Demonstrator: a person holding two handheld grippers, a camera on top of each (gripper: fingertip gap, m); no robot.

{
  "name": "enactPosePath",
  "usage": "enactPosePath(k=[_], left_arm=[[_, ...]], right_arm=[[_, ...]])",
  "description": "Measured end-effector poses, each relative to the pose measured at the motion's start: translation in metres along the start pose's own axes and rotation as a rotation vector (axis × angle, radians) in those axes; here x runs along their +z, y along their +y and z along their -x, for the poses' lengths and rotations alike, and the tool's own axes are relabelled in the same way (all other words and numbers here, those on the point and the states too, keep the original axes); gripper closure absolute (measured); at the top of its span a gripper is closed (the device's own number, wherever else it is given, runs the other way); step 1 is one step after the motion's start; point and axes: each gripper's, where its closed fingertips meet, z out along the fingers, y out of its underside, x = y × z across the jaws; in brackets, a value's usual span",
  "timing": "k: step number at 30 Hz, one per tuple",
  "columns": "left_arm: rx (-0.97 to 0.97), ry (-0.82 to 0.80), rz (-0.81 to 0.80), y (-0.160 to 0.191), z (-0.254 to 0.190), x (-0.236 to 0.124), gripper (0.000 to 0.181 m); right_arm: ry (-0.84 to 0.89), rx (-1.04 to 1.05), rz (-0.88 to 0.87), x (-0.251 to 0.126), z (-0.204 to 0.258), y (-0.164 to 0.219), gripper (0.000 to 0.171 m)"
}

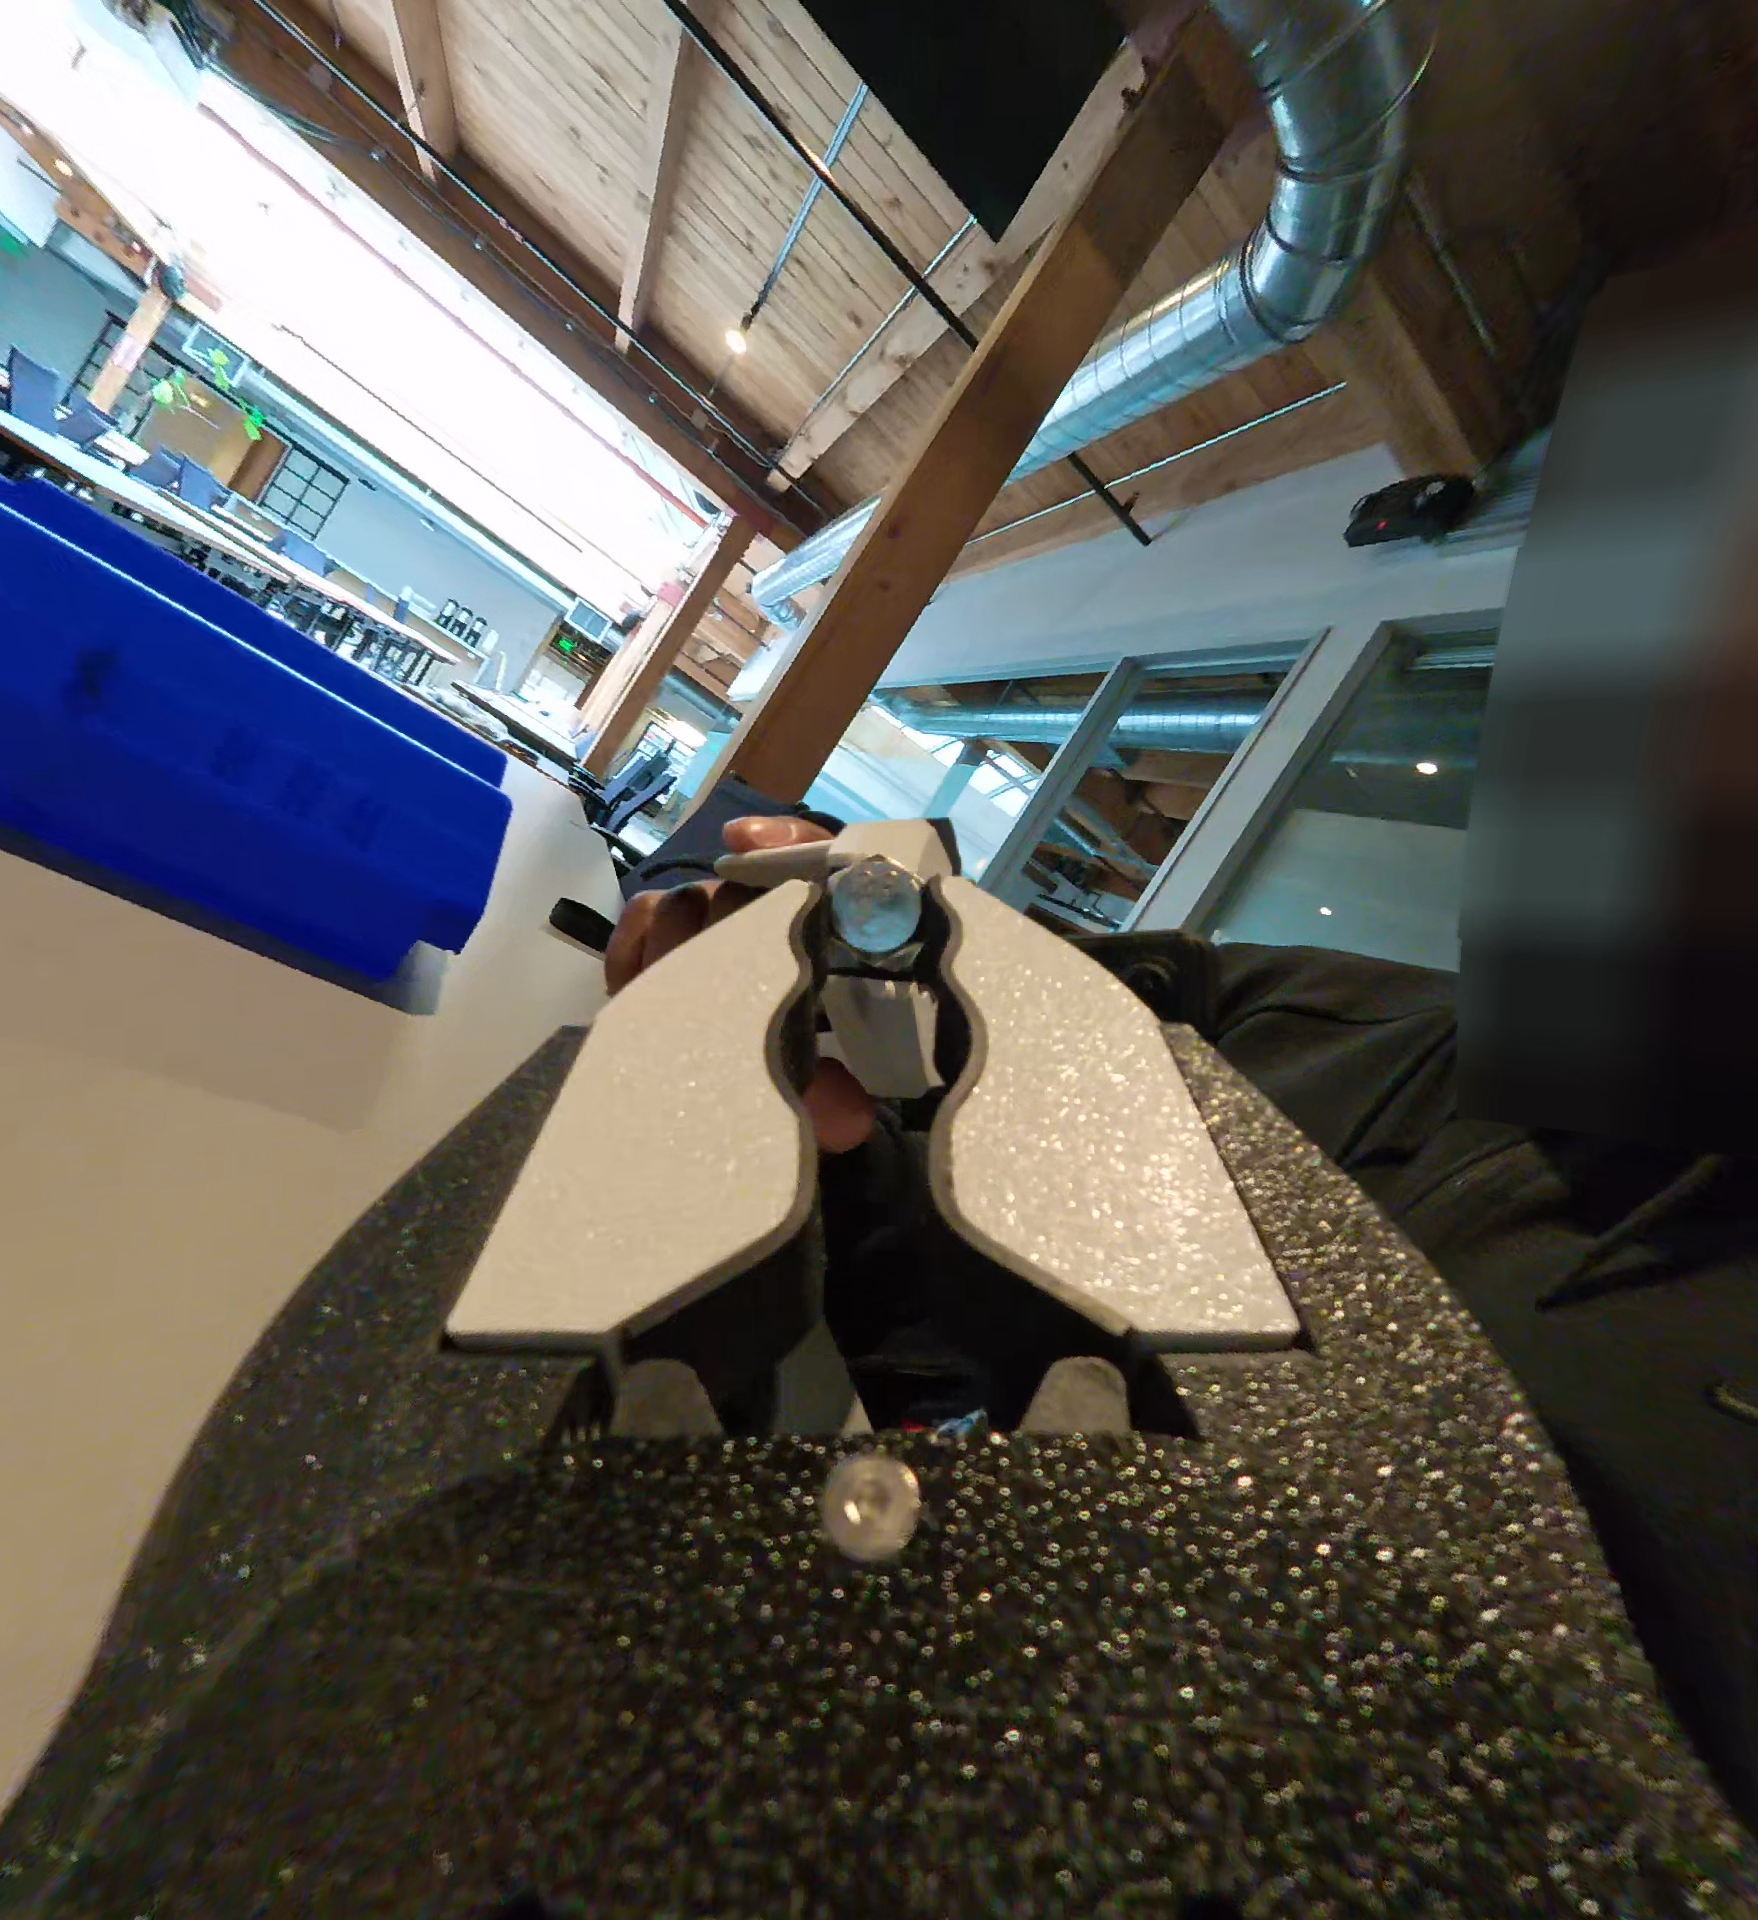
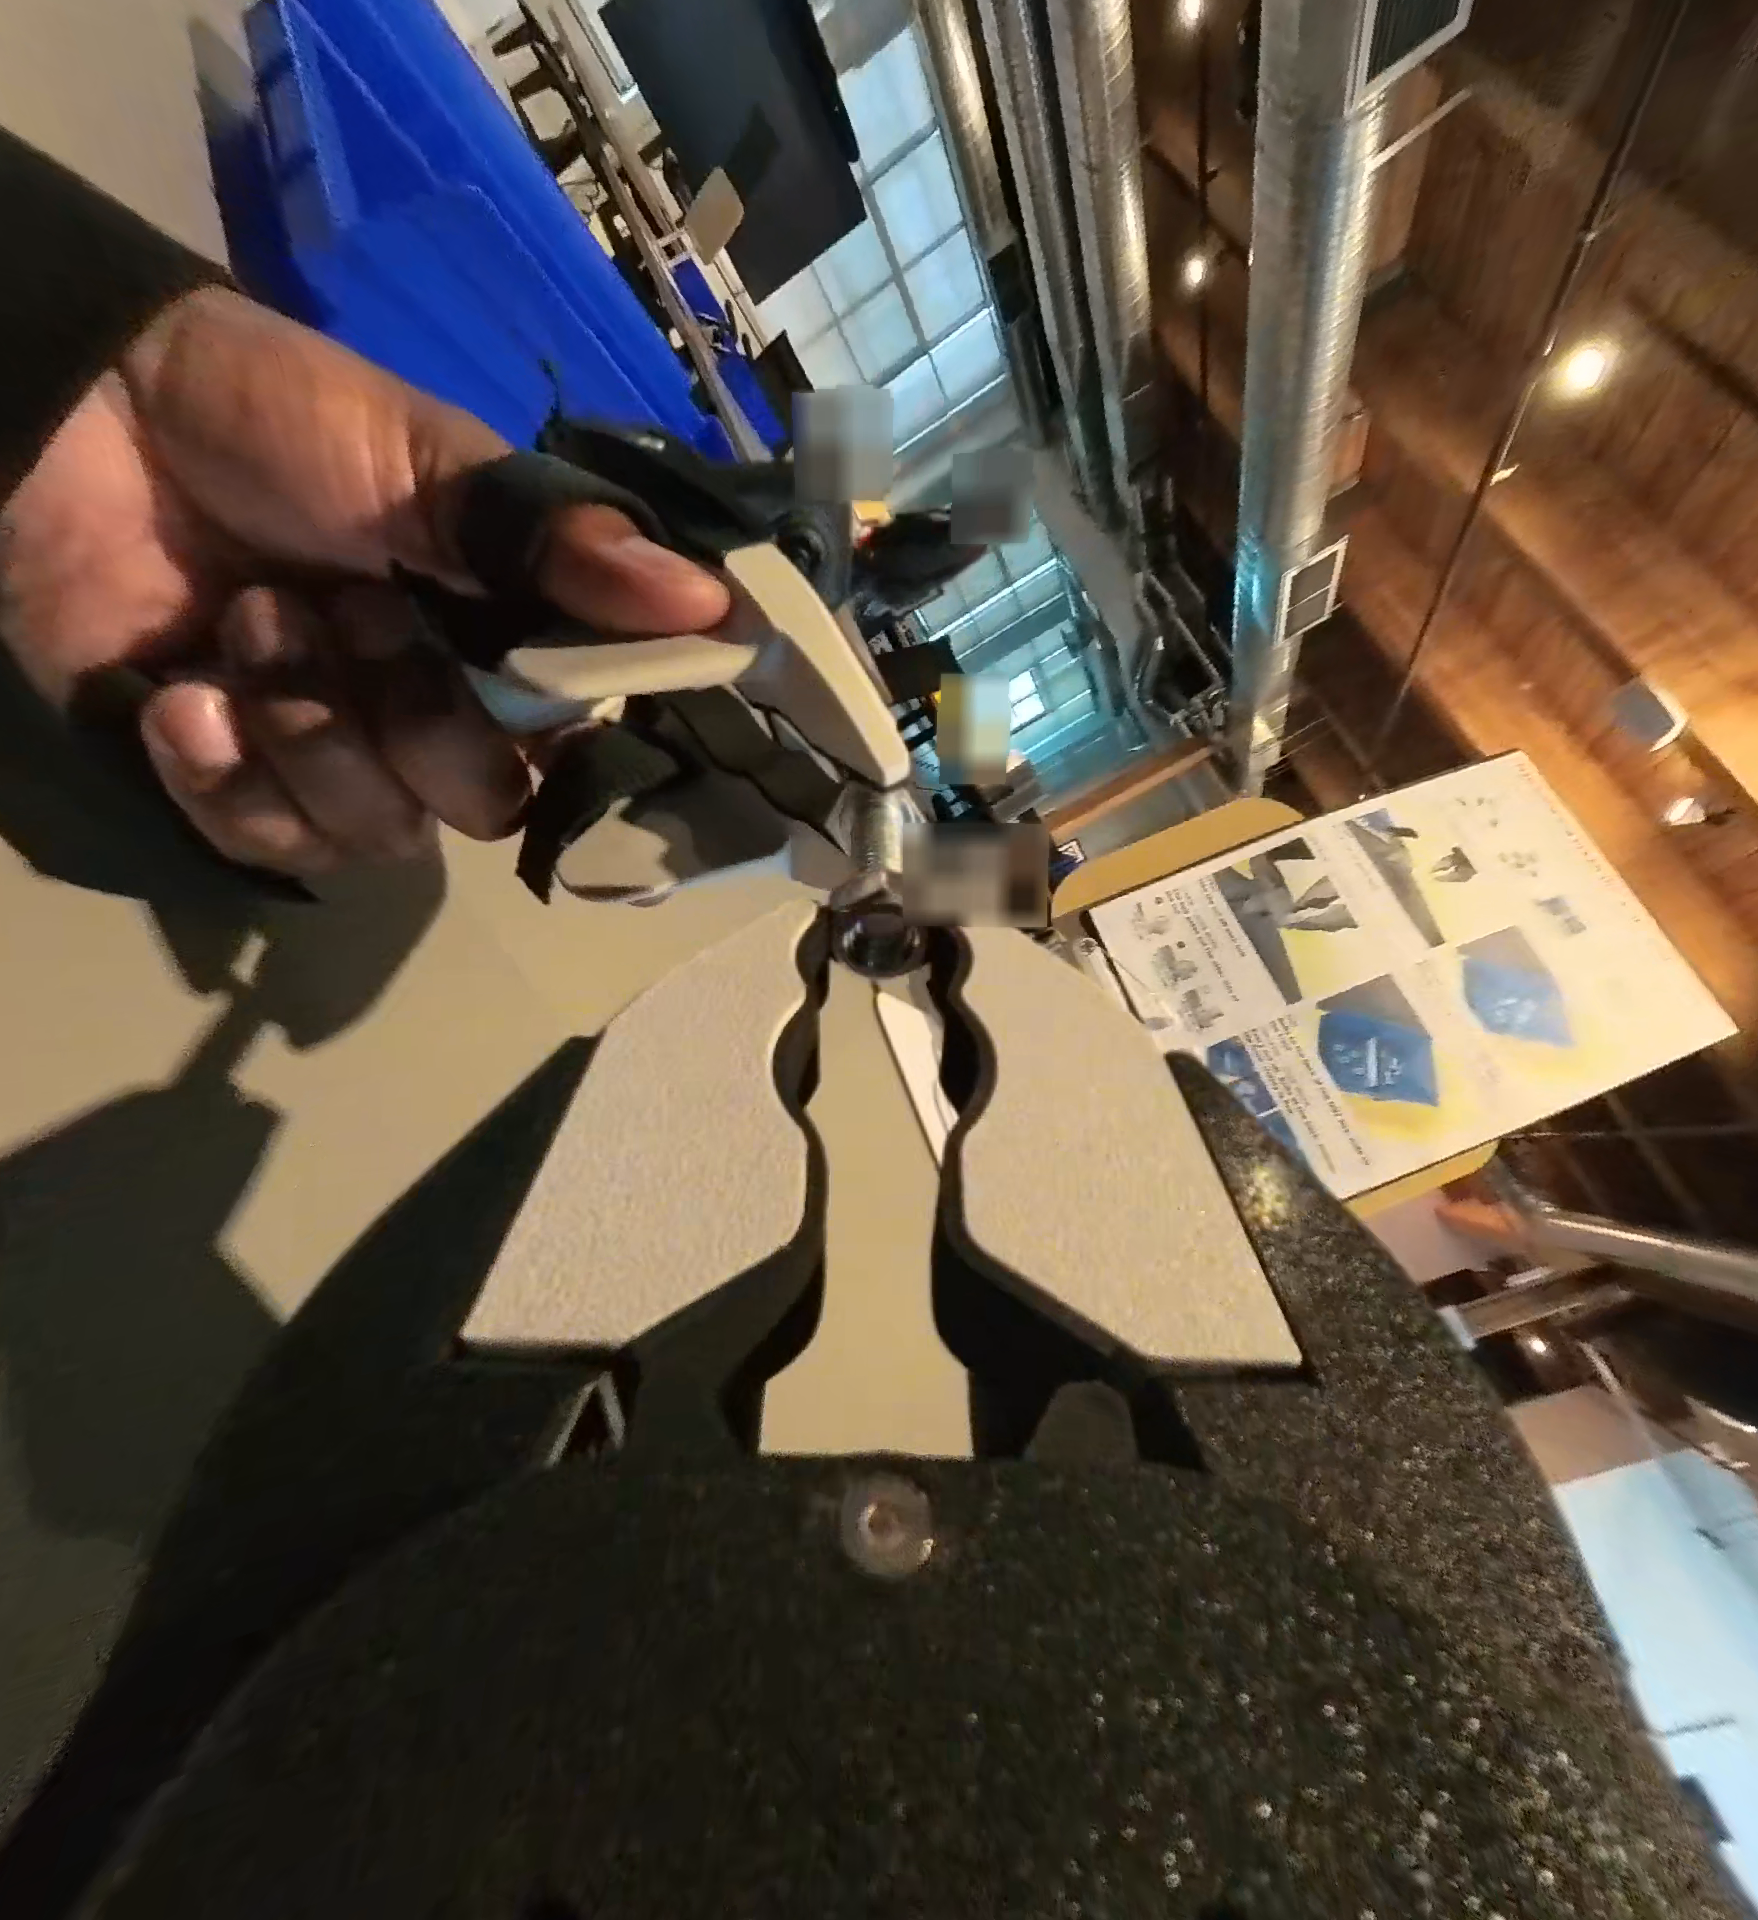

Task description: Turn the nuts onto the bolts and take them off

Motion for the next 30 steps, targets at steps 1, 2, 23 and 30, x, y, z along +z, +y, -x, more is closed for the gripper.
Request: enactPosePath(k=[1, 2, 23, 30], left_arm=[[-0.003, 0.007, -0.002, 0.0, -0.001, 0.0, 0.165], [-0.006, 0.012, -0.004, 0.0, -0.001, 0.001, 0.165], [0.307, -0.072, -0.036, -0.015, -0.016, 0.001, 0.165], [0.381, -0.09, -0.048, -0.019, -0.021, 0.0, 0.165]], right_arm=[[0.005, -0.011, -0.004, 0.0, 0.0, -0.001, 0.153], [0.01, -0.019, -0.006, -0.001, -0.001, -0.002, 0.153], [-0.25, 0.749, -0.181, 0.002, -0.003, -0.015, 0.127], [-0.379, 1.065, -0.272, -0.001, -0.011, -0.013, 0.131]])
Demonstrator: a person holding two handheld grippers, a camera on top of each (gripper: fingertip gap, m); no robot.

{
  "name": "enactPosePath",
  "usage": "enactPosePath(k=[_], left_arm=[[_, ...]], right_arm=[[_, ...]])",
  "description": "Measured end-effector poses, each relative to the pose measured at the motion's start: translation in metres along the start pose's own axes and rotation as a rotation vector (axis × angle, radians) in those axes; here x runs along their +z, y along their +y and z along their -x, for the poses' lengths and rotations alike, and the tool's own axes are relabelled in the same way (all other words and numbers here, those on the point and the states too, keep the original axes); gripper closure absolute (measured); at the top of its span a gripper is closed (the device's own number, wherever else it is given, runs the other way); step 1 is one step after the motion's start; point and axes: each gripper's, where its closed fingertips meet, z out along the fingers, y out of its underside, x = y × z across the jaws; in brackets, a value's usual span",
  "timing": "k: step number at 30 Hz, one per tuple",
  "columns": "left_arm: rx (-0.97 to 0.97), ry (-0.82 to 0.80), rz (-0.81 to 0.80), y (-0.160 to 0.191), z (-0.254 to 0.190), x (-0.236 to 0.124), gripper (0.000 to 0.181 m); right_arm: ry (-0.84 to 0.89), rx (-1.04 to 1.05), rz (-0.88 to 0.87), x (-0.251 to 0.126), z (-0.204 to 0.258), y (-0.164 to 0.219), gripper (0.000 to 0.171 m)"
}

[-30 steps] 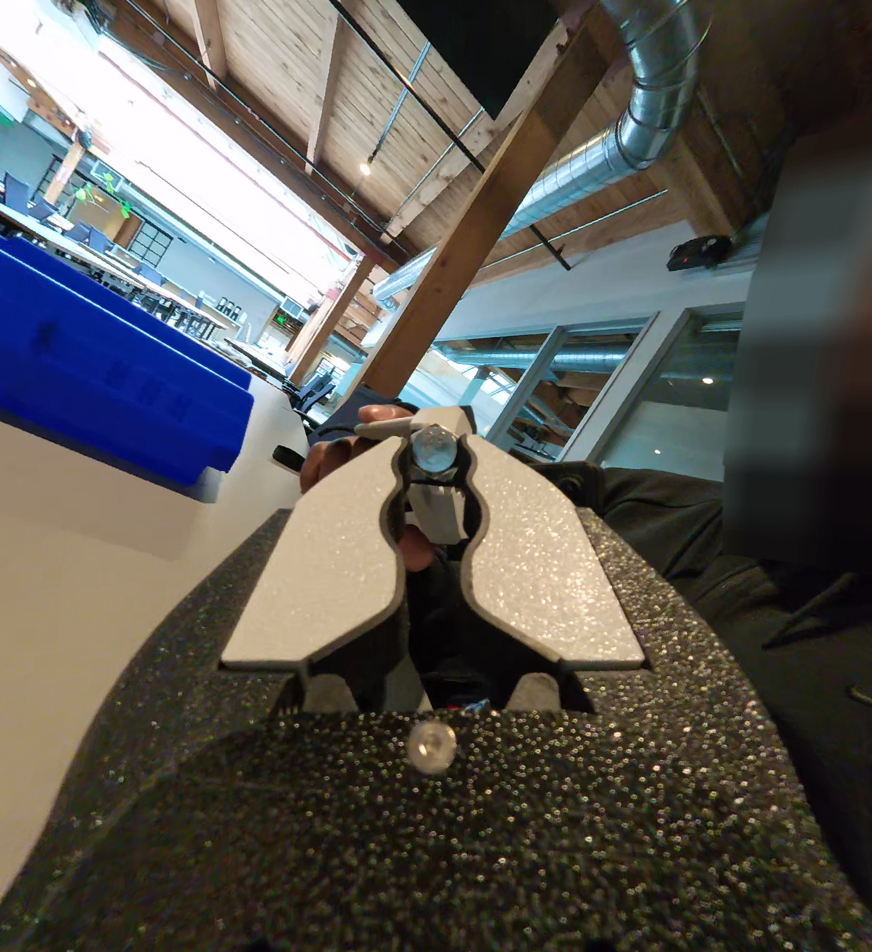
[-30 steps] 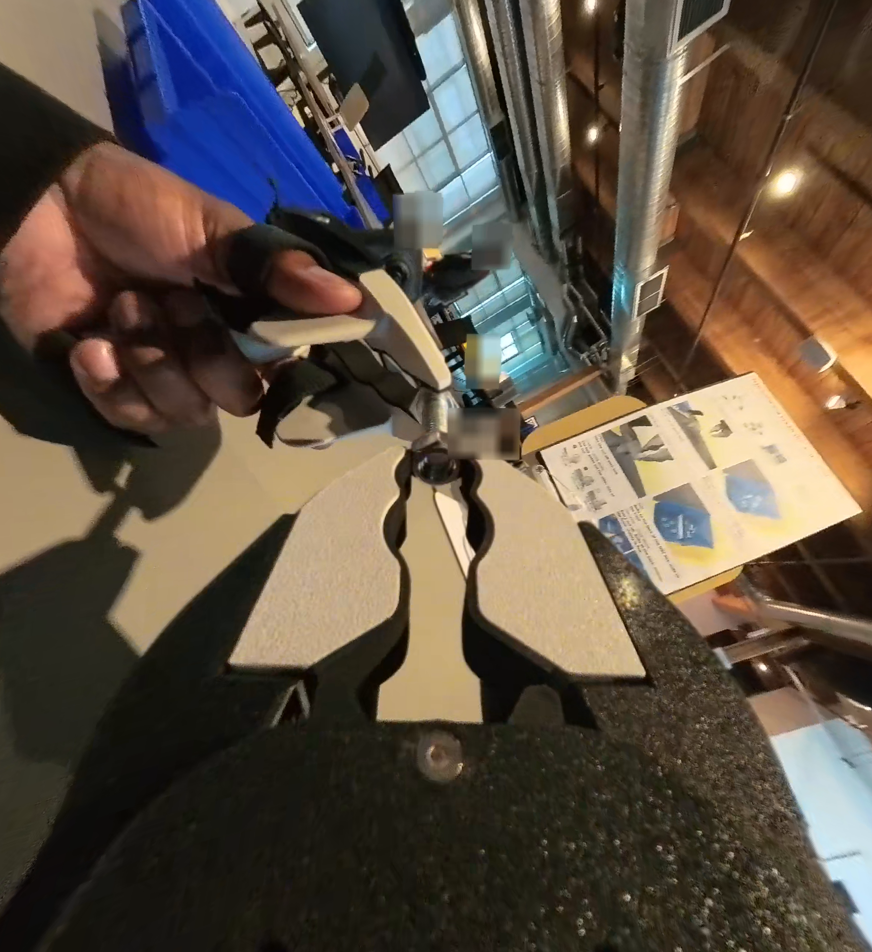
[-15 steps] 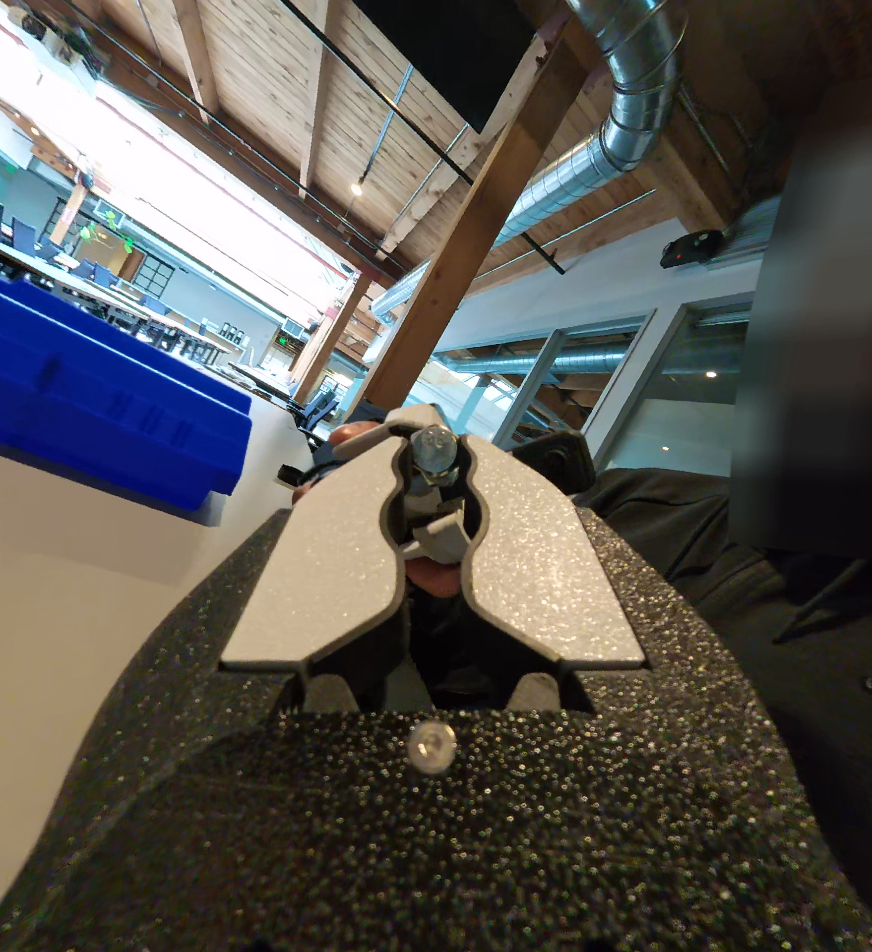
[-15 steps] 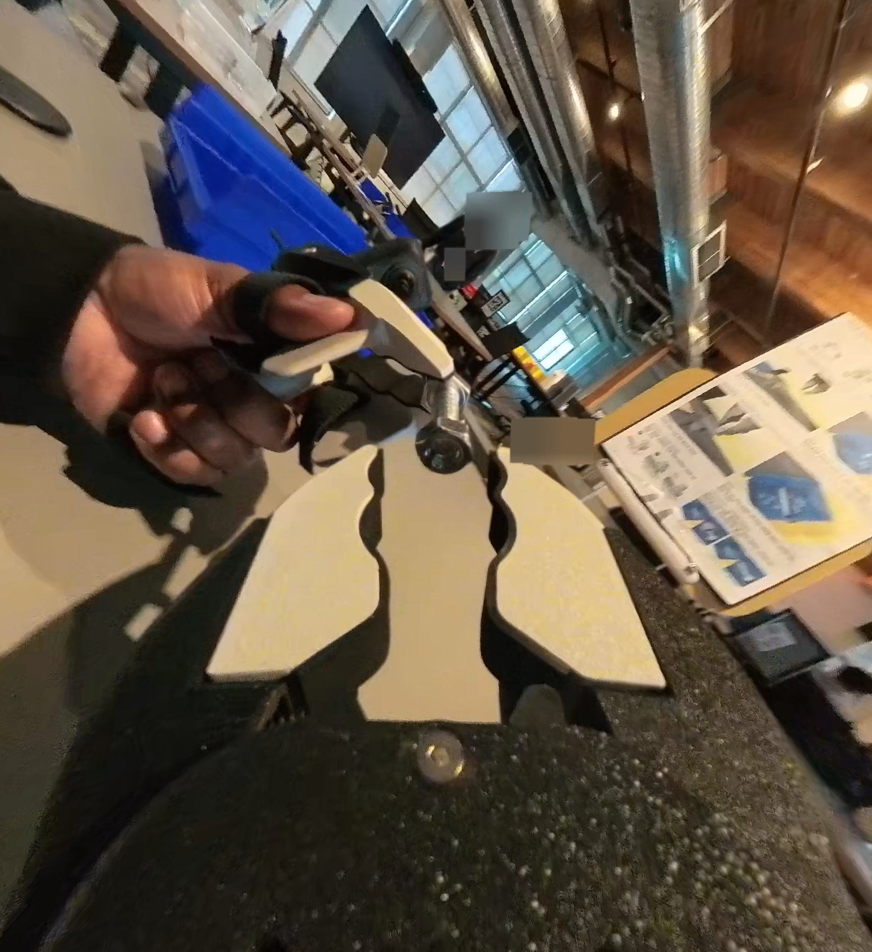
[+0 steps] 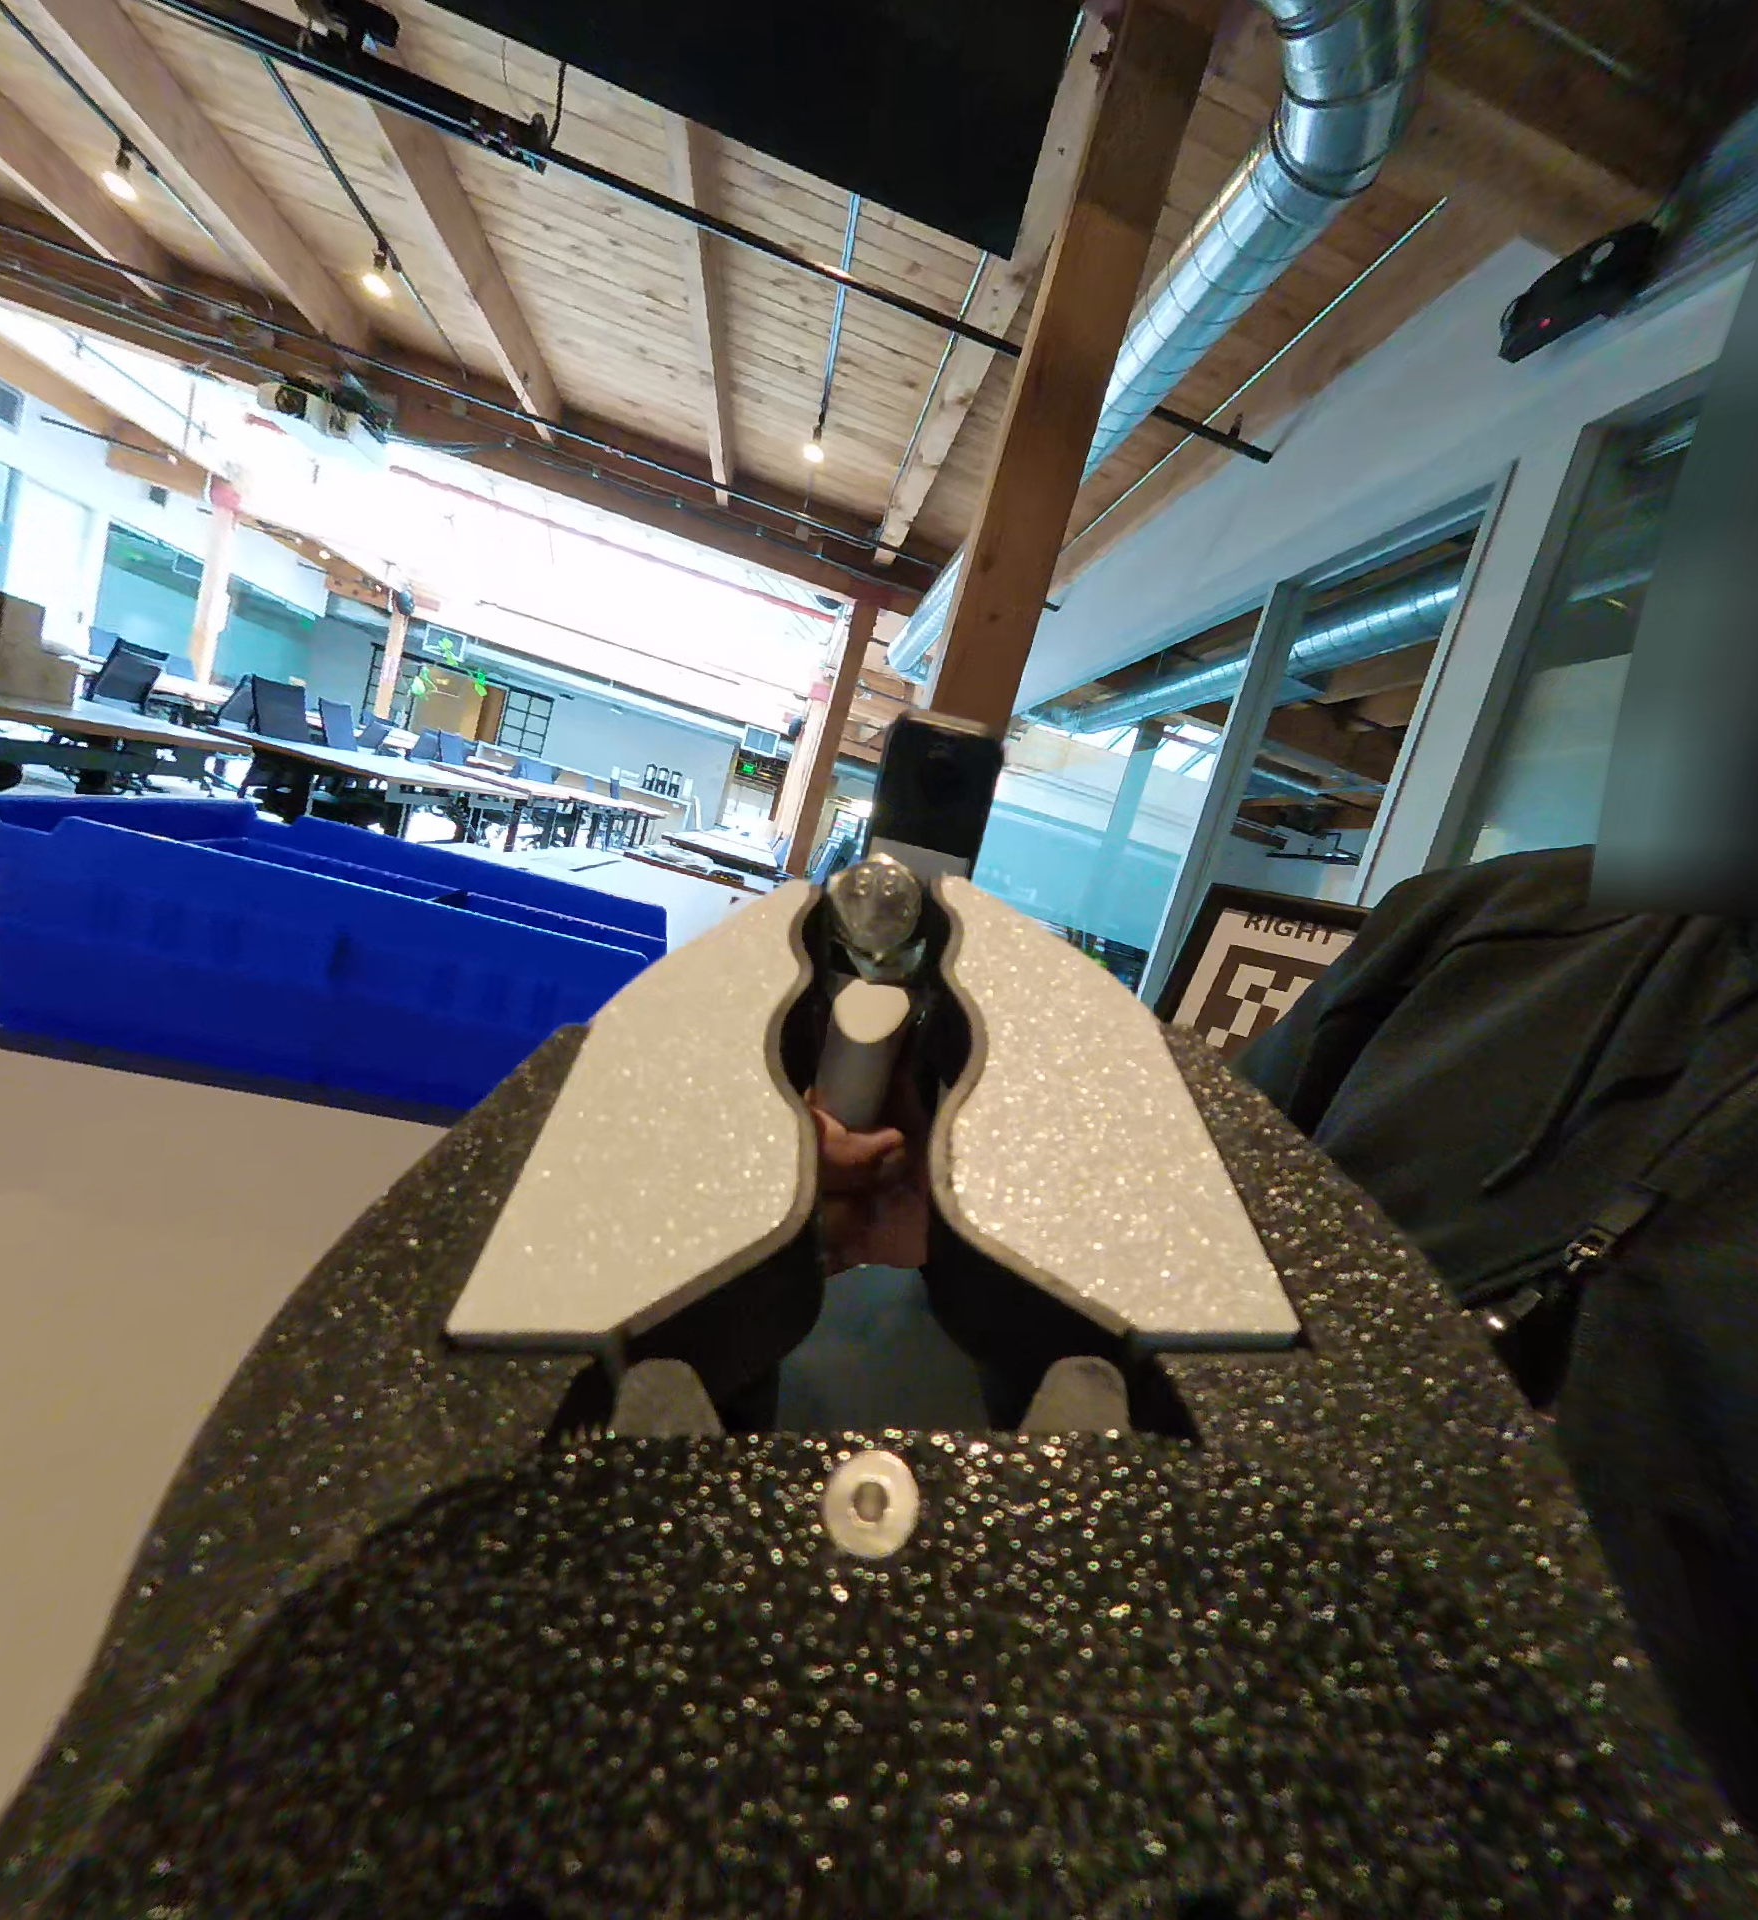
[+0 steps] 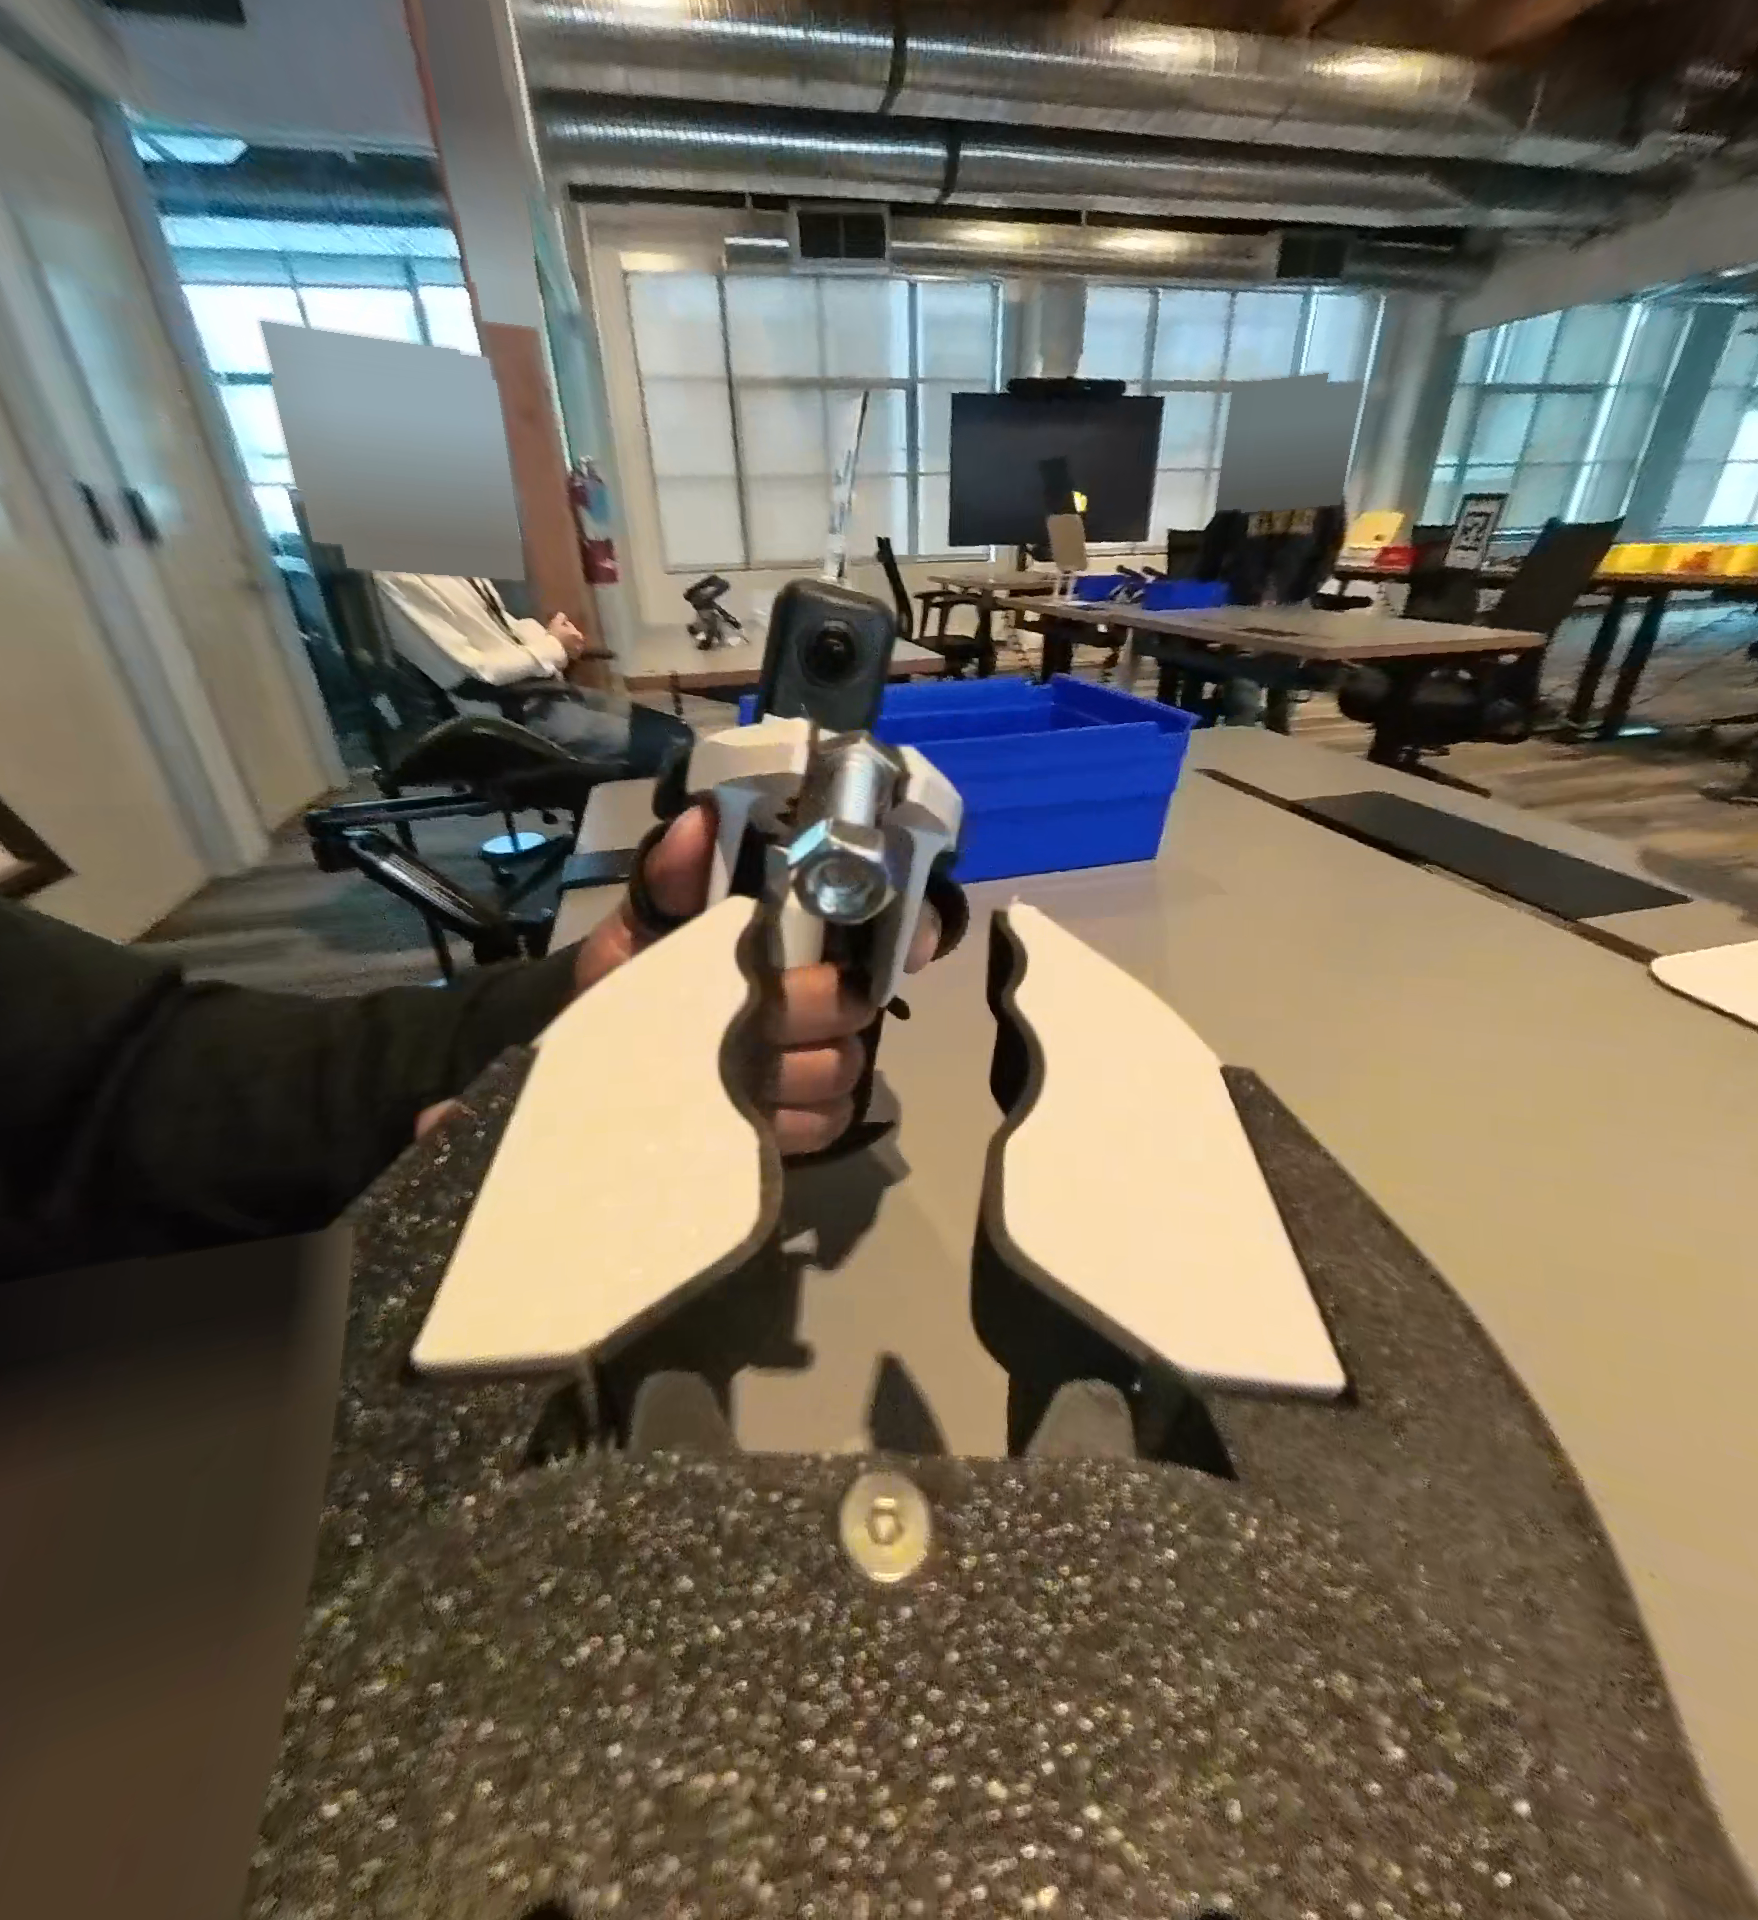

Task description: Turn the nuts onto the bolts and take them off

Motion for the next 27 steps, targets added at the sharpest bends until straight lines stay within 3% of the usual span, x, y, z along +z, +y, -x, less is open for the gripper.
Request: enactPosePath(k=[5, 10, 13, 16, 22, 24, 27], left_arm=[[0.025, -0.023, 0.027, 0.003, 0.002, 0.002, 0.165], [0.025, -0.021, 0.042, 0.006, 0.001, 0.003, 0.165], [0.014, -0.017, 0.048, 0.007, 0.001, 0.003, 0.165], [-0.049, -0.018, 0.056, 0.011, 0.006, 0.002, 0.165], [-0.308, 0.049, 0.04, 0.021, 0.014, 0.0, 0.165], [-0.309, 0.049, 0.04, 0.021, 0.014, 0.0, 0.165], [-0.251, 0.044, 0.041, 0.019, 0.011, 0.001, 0.165]], right_arm=[[-0.028, 0.023, -0.011, 0.001, 0.004, -0.002, 0.132], [-0.035, 0.0, -0.033, 0.0, 0.007, -0.005, 0.15], [0.001, -0.079, -0.023, -0.002, 0.006, -0.005, 0.152], [0.066, -0.226, 0.018, -0.003, 0.003, -0.002, 0.153], [0.246, -0.883, 0.188, -0.005, 0.0, 0.008, 0.153], [0.257, -0.927, 0.19, -0.006, 0.0, 0.009, 0.153], [0.216, -0.79, 0.144, -0.005, 0.002, 0.006, 0.149]])
